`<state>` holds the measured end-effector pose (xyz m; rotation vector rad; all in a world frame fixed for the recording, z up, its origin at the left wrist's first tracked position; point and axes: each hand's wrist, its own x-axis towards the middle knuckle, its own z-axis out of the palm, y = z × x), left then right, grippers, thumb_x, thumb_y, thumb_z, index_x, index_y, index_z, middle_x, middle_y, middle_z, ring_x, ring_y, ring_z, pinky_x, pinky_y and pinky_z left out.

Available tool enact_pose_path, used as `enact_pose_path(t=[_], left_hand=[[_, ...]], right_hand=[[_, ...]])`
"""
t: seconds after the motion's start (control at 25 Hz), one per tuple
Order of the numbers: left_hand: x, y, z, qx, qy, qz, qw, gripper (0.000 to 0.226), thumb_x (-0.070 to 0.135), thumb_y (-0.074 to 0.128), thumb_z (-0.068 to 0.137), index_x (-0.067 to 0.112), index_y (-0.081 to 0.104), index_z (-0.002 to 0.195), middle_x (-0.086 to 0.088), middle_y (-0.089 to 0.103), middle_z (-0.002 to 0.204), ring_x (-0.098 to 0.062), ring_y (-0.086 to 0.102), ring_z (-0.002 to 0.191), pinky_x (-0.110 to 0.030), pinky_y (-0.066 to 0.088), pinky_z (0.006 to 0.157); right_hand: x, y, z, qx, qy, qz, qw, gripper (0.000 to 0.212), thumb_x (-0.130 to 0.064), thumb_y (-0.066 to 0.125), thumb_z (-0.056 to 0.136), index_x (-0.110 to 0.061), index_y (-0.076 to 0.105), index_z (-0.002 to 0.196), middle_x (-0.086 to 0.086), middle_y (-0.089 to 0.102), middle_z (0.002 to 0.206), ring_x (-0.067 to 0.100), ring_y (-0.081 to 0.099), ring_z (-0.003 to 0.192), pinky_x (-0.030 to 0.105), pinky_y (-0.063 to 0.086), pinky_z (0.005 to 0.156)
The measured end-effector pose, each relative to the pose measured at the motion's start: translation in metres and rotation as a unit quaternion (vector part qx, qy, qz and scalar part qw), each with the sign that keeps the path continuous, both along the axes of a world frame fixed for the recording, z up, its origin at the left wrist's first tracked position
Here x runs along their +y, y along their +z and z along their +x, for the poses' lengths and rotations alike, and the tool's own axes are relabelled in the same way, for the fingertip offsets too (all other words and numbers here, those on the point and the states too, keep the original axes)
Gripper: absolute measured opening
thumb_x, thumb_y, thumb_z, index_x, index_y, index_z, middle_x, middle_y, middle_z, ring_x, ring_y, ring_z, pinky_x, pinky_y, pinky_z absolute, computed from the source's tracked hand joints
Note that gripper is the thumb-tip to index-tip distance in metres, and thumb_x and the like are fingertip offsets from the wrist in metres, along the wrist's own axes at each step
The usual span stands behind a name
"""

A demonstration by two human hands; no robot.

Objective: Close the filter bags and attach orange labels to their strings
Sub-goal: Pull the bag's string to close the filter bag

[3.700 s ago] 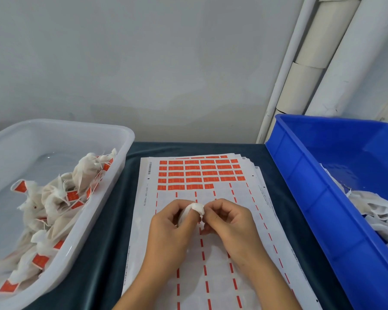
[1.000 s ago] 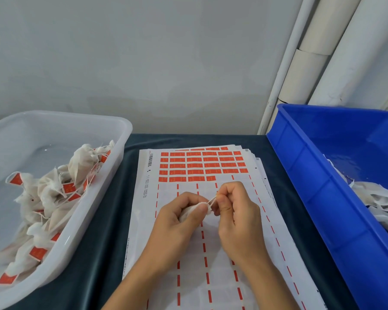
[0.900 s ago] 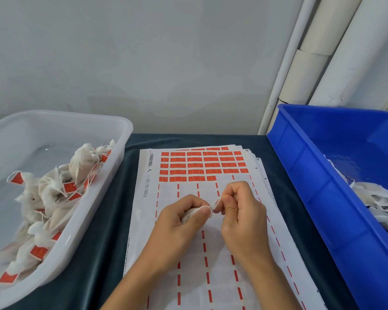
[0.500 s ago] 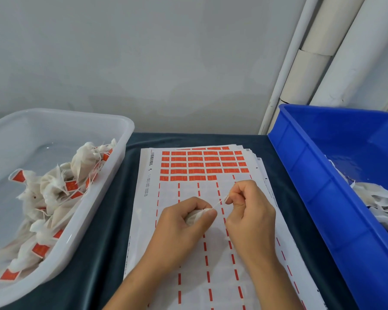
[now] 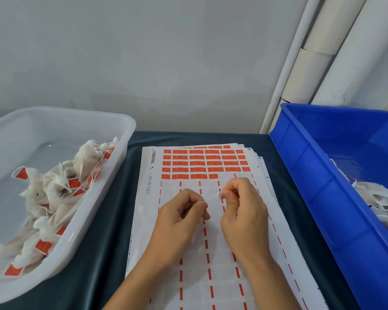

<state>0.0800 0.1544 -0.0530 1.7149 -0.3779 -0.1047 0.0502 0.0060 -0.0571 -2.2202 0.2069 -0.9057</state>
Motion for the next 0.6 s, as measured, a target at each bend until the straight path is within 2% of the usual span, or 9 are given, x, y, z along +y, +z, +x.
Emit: enact_pose_path(t=[0.2,0.32,0.4,0.52,0.6], left_hand=[[-0.0059,-0.0015,-0.0031,-0.011,0.010,0.061,0.998,0.025,0.020,0.056,0.102,0.031,0.066,0.082,0.014,0.068,0.081,-0.004,0.064,0.083,-0.007,0.047,0.074],[-0.0068,-0.0015,-0.0040,-0.013,0.006,0.065,0.998,0.025,0.020,0.057,0.102,0.029,0.065,0.081,0.014,0.068,0.081,-0.004,0.064,0.083,-0.007,0.047,0.075],[-0.0051,-0.0008,-0.0041,-0.013,0.014,0.048,0.999,0.022,0.022,0.060,0.102,0.028,0.066,0.081,0.011,0.068,0.079,-0.006,0.064,0.079,-0.010,0.049,0.072],[-0.0036,0.0017,-0.0031,-0.011,0.037,0.001,0.999,0.016,0.024,0.063,0.102,0.026,0.071,0.088,0.009,0.074,0.083,-0.010,0.070,0.080,-0.016,0.055,0.067],[-0.0038,0.0019,-0.0019,-0.008,0.061,-0.036,0.997,0.013,0.025,0.064,0.102,0.025,0.074,0.093,0.010,0.077,0.089,-0.010,0.074,0.086,-0.014,0.056,0.071]], right_hand=[[-0.0084,-0.0016,0.0002,-0.015,-0.043,-0.042,0.998,0.028,-0.001,0.071,0.090,-0.024,0.056,0.090,-0.007,0.062,0.085,0.011,0.058,0.073,0.017,0.049,0.065],[-0.0089,-0.0039,0.0007,-0.006,-0.048,-0.032,0.998,0.031,0.002,0.071,0.089,-0.025,0.055,0.090,-0.008,0.061,0.085,0.012,0.059,0.074,0.016,0.049,0.066],[-0.0087,-0.0028,0.0005,0.010,-0.017,-0.017,1.000,0.026,-0.007,0.068,0.095,-0.029,0.055,0.093,-0.012,0.061,0.089,0.008,0.060,0.082,0.014,0.049,0.070],[-0.0060,-0.0003,0.0007,0.002,0.025,-0.003,1.000,0.005,-0.029,0.060,0.099,-0.033,0.059,0.101,-0.019,0.061,0.099,0.001,0.062,0.092,0.006,0.049,0.075],[-0.0030,0.0023,0.0003,-0.012,0.031,0.020,0.999,0.013,-0.034,0.058,0.099,-0.029,0.065,0.109,-0.018,0.064,0.105,0.001,0.062,0.096,0.005,0.050,0.080]])
